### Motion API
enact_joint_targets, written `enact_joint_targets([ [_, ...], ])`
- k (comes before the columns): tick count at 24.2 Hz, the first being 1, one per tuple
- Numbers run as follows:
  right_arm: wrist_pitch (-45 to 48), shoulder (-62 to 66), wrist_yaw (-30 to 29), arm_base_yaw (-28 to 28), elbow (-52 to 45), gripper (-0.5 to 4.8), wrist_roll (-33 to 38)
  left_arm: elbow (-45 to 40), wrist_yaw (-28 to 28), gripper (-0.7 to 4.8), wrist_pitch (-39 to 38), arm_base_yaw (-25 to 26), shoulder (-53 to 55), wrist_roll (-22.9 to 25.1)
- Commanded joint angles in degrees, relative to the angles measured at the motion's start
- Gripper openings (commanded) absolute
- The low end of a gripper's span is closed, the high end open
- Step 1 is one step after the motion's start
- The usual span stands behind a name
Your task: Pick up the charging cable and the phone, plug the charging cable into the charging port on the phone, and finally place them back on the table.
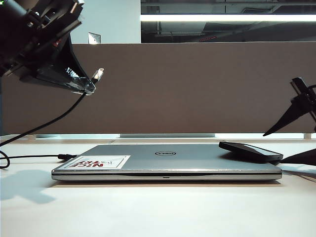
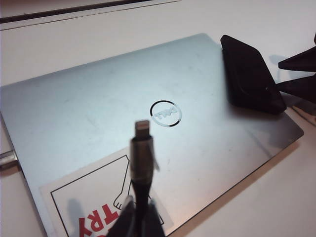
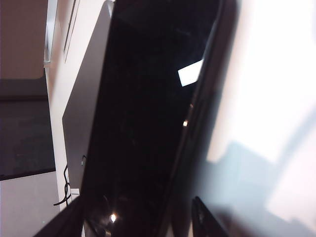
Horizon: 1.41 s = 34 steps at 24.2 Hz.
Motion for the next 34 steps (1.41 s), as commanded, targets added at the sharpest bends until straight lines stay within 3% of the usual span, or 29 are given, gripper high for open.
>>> enact_joint_targets([
  [1, -0.9, 1.1, 0.4, 0.1, 0.1, 2.94, 0.6, 0.4, 0.1, -0.06, 0.7, 0.1, -0.2, -0.1],
  [9, -1.0, 2.6, 2.1, 0.2, 1.2, 3.39, 1.2, 0.4, 0.1, -0.06, 0.7, 0.0, -0.2, -0.2],
  [25, -4.5, 2.6, 5.2, 0.7, 3.9, 3.38, 0.5, 0.4, 0.1, -0.06, 0.7, 0.0, -0.2, -0.2],
  [34, -4.4, 2.7, 6.4, 4.5, 3.9, 3.37, -0.5, 0.4, 0.1, -0.06, 0.7, 0.0, -0.2, -0.2],
])
